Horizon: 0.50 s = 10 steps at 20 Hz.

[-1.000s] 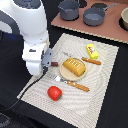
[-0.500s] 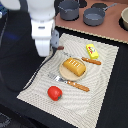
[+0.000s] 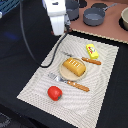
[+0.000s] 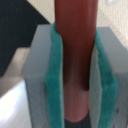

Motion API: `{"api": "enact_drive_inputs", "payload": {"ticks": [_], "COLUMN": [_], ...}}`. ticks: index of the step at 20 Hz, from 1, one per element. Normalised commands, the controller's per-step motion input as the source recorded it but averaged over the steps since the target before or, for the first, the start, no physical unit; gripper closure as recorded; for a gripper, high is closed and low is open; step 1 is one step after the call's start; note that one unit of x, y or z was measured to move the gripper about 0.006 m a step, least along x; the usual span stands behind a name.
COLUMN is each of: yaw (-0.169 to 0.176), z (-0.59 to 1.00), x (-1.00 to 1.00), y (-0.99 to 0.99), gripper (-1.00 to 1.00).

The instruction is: Interact with the objects in diverse but meaningful ways.

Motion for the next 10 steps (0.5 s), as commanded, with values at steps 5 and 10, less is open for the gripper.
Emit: {"api": "enact_drive_inputs", "payload": {"ticks": [5,10], "yaw": [0.036,0.058], "z": [-0.09,-0.13], "x": [0.38,-0.01], "y": [0.28,0.49], "gripper": [1.0,1.0]}}
